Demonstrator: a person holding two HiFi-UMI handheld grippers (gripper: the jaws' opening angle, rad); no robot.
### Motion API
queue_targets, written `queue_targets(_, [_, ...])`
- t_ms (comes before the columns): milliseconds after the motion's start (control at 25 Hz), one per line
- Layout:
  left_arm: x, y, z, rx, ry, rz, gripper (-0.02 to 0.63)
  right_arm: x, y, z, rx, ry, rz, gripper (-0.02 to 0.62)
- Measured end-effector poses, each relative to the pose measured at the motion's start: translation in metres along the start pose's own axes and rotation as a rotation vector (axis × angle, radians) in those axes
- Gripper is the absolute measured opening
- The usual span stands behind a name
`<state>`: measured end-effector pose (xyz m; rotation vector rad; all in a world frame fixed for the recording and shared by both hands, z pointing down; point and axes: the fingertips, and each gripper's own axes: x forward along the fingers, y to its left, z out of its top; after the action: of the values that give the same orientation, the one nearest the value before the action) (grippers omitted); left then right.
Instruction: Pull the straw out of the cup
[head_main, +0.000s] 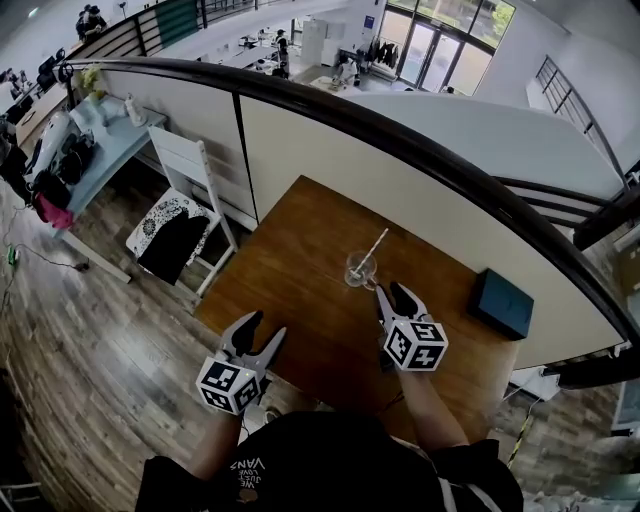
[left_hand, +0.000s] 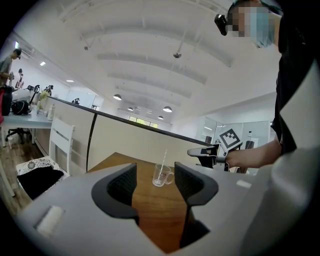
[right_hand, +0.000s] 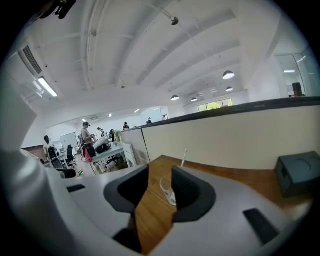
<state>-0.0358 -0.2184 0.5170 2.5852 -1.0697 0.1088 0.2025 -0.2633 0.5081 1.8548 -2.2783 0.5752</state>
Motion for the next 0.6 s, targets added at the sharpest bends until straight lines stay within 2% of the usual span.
queue_targets(600, [0.016, 0.002, -0.015, -0.009, 0.069, 0.001, 0.222, 0.047, -0.042, -0.001, -0.020, 0.071, -0.020, 0.143])
